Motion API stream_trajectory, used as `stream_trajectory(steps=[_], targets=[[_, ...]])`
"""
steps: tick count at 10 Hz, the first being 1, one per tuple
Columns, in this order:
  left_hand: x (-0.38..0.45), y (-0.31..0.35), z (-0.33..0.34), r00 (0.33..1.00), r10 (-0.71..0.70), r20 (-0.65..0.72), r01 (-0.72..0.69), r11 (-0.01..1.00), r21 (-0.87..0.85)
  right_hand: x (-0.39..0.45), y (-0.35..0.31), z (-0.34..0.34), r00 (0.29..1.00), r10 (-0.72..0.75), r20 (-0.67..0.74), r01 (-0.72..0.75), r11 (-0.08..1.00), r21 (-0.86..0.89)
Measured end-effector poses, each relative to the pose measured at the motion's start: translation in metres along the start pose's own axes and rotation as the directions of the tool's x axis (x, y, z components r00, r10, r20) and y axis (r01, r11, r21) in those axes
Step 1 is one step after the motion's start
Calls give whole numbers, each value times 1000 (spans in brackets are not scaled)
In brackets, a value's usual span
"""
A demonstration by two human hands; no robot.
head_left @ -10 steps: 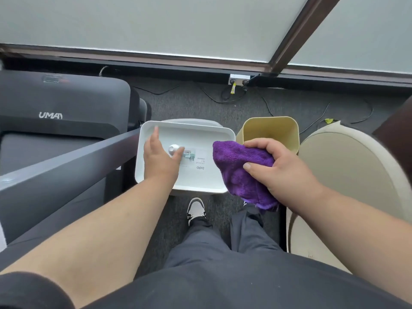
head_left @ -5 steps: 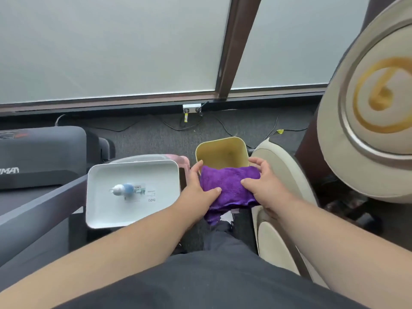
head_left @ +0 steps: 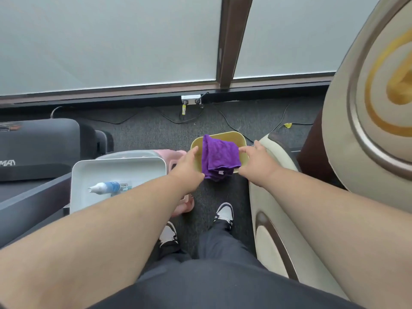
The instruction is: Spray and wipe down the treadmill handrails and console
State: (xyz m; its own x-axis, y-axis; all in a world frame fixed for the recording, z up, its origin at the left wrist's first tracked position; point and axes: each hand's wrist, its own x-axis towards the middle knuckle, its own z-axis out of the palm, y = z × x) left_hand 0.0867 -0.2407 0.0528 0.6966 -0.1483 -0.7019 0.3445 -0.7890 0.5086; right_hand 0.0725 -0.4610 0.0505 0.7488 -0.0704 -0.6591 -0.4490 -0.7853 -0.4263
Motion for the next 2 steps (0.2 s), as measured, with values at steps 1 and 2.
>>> stream_trajectory(steps=[1, 2], targets=[[-26, -2, -18, 1000, -2, 7, 1, 994, 109, -18, -4, 0, 996, 60, 65, -59, 998, -23], [-73, 6, -35, 999, 36, -25, -33, 991, 133, -47, -18, -6, 997, 44, 68, -40, 997, -61]])
